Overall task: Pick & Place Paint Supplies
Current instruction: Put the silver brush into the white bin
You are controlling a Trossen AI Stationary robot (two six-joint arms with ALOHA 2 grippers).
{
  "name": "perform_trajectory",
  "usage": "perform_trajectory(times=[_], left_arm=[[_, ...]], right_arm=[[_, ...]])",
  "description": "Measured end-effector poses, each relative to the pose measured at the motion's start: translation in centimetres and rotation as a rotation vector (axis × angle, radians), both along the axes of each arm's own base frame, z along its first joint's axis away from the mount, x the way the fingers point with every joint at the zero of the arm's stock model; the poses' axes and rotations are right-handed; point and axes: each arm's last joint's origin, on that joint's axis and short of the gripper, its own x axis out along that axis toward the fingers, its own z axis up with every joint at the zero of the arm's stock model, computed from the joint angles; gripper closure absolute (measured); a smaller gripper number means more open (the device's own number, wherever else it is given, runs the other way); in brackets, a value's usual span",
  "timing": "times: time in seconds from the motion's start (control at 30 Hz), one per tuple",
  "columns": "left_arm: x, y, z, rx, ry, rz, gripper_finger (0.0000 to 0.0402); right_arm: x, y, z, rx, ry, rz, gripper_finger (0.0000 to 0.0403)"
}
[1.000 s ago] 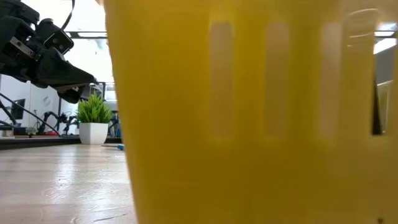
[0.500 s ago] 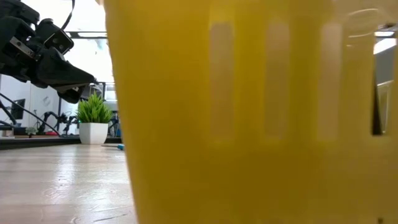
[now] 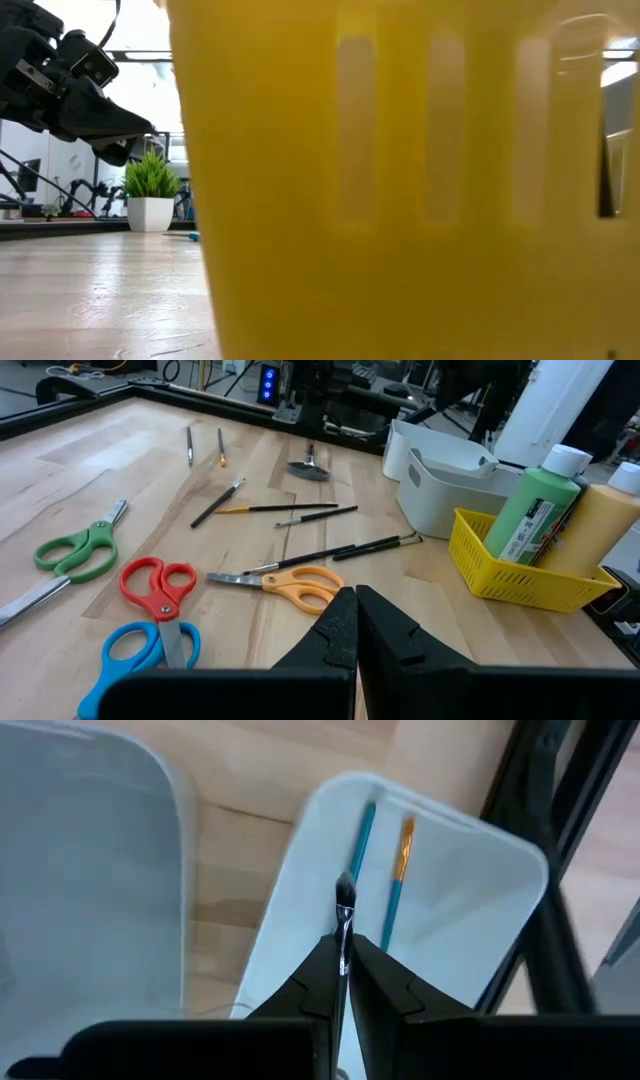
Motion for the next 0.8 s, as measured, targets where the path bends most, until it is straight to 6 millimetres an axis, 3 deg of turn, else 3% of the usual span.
perform_trajectory(times=[0.13,0.4,0.57,0.8], left_arm=[[0.0,0.0,0.0,0.000,0.000,0.000,0.0401],[0.0,0.0,0.0,0.000,0.000,0.000,0.0401],[0.0,0.0,0.0,0.000,0.000,0.000,0.0401],[0.0,0.0,0.0,0.000,-0.001,0.000,0.0401]], right_arm=[[-0.3,1.9,-1.7,-0.039,0.023,-0.025,0.0388],[0.5,3.5,-5.3,-0.142,0.104,-0.041,0.0388],[0.7,3.8,-6.9,-0.177,0.154,-0.044,0.0388],[0.3,3.4,-7.6,-0.194,0.166,-0.050,0.0387]])
